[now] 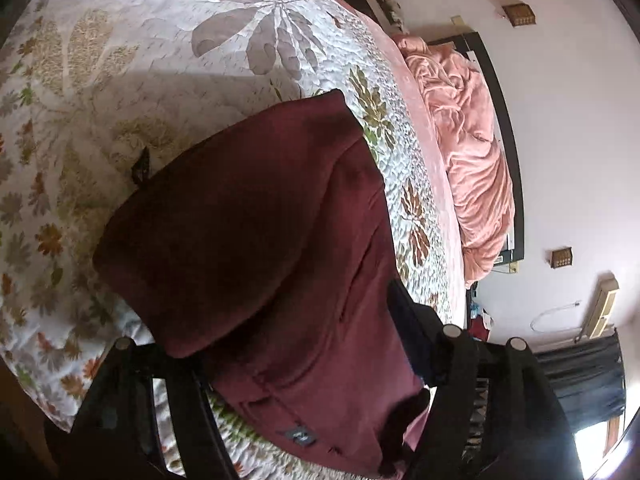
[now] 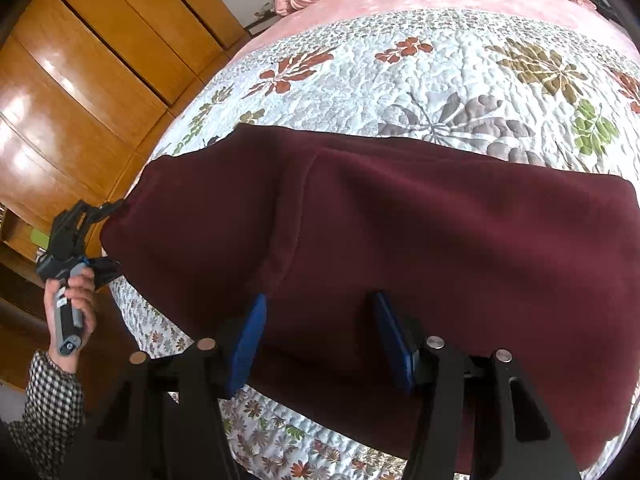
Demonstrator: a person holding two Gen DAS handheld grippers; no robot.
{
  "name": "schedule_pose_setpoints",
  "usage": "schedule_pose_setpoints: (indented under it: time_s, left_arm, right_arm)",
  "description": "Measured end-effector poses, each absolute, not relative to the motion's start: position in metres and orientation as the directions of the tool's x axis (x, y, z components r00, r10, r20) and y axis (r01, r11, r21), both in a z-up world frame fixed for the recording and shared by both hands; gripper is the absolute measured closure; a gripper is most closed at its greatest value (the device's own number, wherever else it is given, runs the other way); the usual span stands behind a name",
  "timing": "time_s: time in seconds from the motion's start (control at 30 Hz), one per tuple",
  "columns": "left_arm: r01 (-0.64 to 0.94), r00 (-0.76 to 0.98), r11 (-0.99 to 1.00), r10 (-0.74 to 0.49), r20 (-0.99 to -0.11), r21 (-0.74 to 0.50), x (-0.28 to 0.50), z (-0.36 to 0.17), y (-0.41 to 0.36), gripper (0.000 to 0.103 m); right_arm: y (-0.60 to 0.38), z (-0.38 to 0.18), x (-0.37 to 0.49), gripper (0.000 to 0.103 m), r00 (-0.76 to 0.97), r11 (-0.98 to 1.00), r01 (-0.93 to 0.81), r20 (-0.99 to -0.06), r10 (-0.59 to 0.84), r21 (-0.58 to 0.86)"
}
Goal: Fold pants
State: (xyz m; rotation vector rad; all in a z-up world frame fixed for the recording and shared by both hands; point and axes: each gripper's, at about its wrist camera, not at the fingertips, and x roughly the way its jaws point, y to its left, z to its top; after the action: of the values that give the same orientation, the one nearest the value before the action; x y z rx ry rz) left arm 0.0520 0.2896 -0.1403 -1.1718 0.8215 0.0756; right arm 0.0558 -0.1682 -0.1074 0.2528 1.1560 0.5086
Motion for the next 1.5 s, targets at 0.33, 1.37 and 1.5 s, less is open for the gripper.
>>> schedule_pose_setpoints:
  time_s: [0.33,1.37,1.5]
  left_arm:
    - [-0.432,0.695,0.503,-0.343,-0.632,-0.749,0.067,-0.134,0.278,0.079]
    - [-0.265,0.777,0.549,-0.365,-0.513,-0.793,0.070,-0.086,0.248,0.094]
    - [-0.175,0.787,0.596,-0.395,-0.475,-0.784,0.076,-0.057,0.223,0.093]
  right_arm:
    - [-0.181,-0.092,0.059,0.046,0.341,0.867,-0.219,-0.797,0.498,0.448]
    - [-0.227,-0.092,0.051,0.027,0.398,0.863,-0.127,-0.772,0.495,0.488]
    - [-0.239,-0.077,0.049,0.027,0.433,0.864,-0.118,-0.758,0.489,0.490]
